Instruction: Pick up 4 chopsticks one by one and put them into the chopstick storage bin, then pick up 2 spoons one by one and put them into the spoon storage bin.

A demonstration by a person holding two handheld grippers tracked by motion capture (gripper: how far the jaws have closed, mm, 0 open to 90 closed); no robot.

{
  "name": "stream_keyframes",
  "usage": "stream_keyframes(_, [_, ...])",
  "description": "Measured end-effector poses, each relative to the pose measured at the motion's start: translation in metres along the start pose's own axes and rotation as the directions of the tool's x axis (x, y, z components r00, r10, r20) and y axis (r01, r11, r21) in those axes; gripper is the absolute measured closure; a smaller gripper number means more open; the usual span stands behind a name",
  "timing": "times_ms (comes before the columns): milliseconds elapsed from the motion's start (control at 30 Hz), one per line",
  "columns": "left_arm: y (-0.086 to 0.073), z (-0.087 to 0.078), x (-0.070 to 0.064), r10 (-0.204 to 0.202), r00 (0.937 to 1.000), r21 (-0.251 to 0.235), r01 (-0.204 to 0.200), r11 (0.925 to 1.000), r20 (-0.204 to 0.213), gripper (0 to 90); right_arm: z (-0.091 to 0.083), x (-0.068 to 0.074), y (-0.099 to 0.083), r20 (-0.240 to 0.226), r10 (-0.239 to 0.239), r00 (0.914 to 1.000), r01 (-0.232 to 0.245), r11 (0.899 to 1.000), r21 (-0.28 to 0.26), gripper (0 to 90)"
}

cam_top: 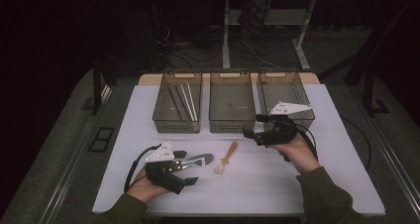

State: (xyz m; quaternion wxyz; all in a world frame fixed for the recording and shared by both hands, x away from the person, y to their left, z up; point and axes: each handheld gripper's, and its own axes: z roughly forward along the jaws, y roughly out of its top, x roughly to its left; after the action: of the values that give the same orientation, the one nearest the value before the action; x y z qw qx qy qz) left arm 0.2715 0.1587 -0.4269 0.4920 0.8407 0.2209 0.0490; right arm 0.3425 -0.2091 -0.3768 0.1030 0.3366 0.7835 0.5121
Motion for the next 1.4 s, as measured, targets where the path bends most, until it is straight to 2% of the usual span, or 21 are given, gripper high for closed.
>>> stream_keyframes(167, [0.000, -0.001, 0.002, -0.003, 1.0000, -0.004, 0.003, 1.0000, 0.000, 2.8, -0.018, 0.000, -0.022, 0.023, -0.006, 0.9997, 0.006, 1.000, -0.004, 17.3])
stream_keyframes(433, [0.000, -0.003, 0.001, 0.001, 1.0000, -0.011, -0.001, 0.9999, 0.002, 2.7, -0.034, 0.000, -0.048, 0.062, 0.006, 0.9981, -0.007, 1.000, 0.010, 17.3])
stream_keyframes(600, [0.001, -0.003, 0.001, 0.002, 1.0000, -0.014, -0.002, 0.9999, 0.002, 2.8, -0.043, 0.001, -0.059, 0.064, 0.011, 0.9979, -0.012, 1.000, 0.020, 17.3])
stream_keyframes(833, [0.001, -0.003, 0.001, 0.002, 1.0000, -0.013, -0.002, 0.9999, -0.001, 2.8, -0.056, 0.000, -0.075, 0.083, -0.007, 0.9965, 0.003, 0.999, 0.047, 17.3])
stream_keyframes(1100, [0.002, -0.002, 0.000, 0.006, 0.9999, -0.010, -0.006, 0.9999, -0.012, 2.9, -0.067, -0.001, -0.091, 0.097, 0.006, 0.9953, -0.012, 0.998, 0.068, 17.3])
stream_keyframes(1400, [0.003, 0.002, -0.001, 0.005, 0.9998, 0.012, -0.005, 0.9999, -0.018, 5.2, -0.077, 0.000, -0.104, 0.110, 0.005, 0.9939, -0.015, 0.996, 0.088, 17.3])
